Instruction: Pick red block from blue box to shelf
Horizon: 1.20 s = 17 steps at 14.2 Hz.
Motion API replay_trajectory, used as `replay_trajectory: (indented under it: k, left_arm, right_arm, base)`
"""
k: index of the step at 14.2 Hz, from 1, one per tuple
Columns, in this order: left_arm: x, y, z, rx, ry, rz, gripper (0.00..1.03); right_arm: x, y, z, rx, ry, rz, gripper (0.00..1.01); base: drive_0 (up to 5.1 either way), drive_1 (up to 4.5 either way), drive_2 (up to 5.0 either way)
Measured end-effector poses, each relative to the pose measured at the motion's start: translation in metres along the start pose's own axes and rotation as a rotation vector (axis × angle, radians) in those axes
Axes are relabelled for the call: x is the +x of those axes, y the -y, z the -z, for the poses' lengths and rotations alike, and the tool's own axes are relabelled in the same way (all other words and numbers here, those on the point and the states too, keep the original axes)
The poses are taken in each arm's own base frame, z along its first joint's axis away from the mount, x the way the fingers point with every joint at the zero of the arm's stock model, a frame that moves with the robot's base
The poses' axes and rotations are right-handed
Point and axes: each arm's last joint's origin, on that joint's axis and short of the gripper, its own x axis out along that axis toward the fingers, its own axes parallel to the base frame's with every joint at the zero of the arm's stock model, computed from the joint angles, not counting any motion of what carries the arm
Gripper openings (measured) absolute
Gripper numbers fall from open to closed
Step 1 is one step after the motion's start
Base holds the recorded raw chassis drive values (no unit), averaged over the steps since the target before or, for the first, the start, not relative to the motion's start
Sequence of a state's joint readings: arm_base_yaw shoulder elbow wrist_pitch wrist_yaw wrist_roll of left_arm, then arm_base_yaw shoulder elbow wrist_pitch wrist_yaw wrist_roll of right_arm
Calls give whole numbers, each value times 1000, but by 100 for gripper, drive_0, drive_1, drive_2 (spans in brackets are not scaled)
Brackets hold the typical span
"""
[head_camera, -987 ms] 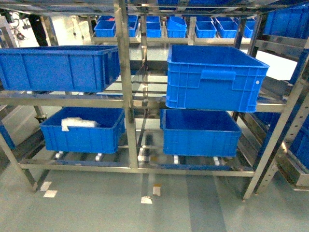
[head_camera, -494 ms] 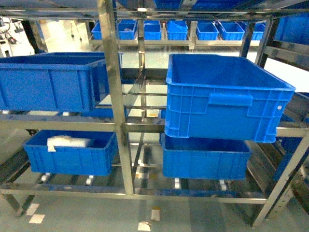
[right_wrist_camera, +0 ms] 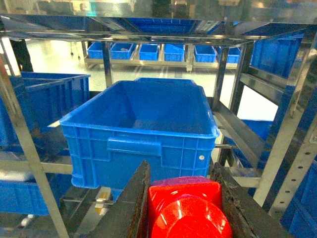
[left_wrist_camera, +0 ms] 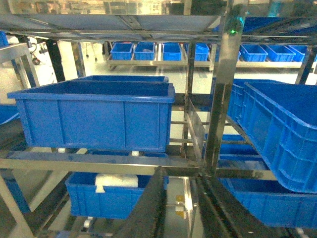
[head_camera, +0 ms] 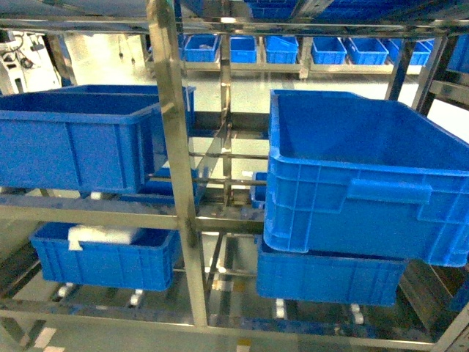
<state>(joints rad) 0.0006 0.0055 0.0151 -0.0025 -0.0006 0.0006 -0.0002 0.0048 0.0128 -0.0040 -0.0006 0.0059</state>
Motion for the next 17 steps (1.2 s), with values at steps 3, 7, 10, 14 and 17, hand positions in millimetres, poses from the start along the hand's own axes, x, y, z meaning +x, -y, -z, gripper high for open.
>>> replay_trajectory:
  k: [3,7,10,14,17]
  left_arm:
    - [0,0,0,0,0,0,40]
    - [0,0,0,0,-1,-2,87]
    - [0,0,1,0,-10,0,97]
    - [0,0,0,0,-2,0,98]
    - [0,0,0,0,-2,1,98]
  right_arm:
    - [0,0,0,0,-2,0,28]
    - [0,0,0,0,3,0,28]
    - [0,0,1,0,-6,0,28]
    - [0,0,0,0,0,0,28]
    - [0,0,0,0,-1,0,28]
  base:
    - [-159,-159,-159]
    - [-159,-159,-159]
    - [-159,-159,-159]
    - [0,0,0]
    - [0,0,0]
